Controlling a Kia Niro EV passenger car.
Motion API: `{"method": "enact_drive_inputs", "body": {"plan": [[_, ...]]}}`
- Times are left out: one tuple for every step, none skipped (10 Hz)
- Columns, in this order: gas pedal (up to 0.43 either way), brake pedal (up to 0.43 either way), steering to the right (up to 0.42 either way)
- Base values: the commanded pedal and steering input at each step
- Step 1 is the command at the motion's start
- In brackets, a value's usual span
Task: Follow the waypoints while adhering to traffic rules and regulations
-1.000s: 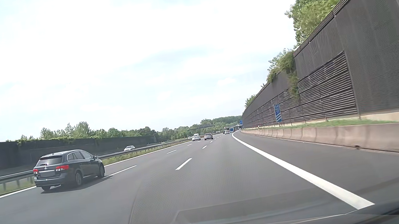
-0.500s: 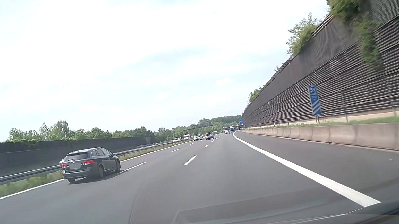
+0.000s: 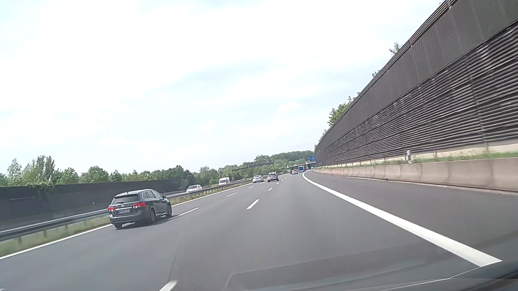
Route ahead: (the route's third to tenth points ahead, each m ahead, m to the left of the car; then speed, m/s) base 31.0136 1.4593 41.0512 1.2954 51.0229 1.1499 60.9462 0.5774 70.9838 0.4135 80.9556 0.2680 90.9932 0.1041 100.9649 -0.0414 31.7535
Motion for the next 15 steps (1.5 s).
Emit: {"method": "enact_drive_inputs", "body": {"plan": [[0.299,0.000,0.002],[0.299,0.000,0.002],[0.299,0.000,0.002],[0.299,0.000,0.003],[0.299,0.000,0.005],[0.299,0.000,0.005],[0.299,0.000,0.005],[0.299,0.000,0.005],[0.299,0.000,0.004],[0.299,0.000,0.004],[0.299,0.000,0.004],[0.299,0.000,0.004],[0.299,0.000,0.004],[0.299,0.000,0.004],[0.299,0.000,0.003]]}}
